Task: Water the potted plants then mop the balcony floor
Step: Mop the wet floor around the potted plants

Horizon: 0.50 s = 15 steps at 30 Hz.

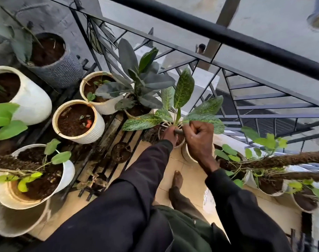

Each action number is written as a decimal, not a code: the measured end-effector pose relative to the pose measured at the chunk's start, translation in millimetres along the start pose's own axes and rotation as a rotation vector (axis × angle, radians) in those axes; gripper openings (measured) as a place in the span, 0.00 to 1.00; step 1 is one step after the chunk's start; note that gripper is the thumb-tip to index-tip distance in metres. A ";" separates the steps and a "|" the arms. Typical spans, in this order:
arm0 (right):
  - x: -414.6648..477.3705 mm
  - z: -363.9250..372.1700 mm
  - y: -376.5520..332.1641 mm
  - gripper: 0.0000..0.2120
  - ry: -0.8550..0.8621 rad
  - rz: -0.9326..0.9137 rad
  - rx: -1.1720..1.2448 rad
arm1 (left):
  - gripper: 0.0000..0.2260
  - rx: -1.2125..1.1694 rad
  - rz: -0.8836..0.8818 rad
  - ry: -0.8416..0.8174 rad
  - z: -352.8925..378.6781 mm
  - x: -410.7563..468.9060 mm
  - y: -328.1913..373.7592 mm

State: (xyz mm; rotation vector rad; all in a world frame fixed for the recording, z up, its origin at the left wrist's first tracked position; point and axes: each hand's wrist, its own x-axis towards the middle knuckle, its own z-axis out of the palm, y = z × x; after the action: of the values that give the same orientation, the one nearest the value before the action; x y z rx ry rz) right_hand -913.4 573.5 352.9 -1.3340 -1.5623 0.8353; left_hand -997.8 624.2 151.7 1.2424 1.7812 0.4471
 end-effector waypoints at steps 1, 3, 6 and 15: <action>11.4 -4.5 -1.5 0.19 0.004 -0.001 0.010 | 0.05 0.003 0.003 0.031 4.2 7.7 1.5; 30.5 -14.6 -3.3 0.22 0.008 0.006 0.026 | 0.09 -0.009 0.005 0.068 -3.3 4.2 22.9; 52.4 -30.0 -5.6 0.22 0.023 0.039 0.093 | 0.13 0.009 0.020 0.094 -5.5 -0.6 40.8; 77.0 -62.3 12.7 0.18 -0.013 0.196 0.280 | 0.15 0.107 -0.036 0.123 7.1 -38.6 40.8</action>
State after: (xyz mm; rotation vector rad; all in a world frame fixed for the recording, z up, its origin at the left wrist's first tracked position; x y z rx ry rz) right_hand -852.8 648.0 380.1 -1.2893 -1.2818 1.1406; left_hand -965.3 606.4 194.5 1.2779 1.9504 0.4196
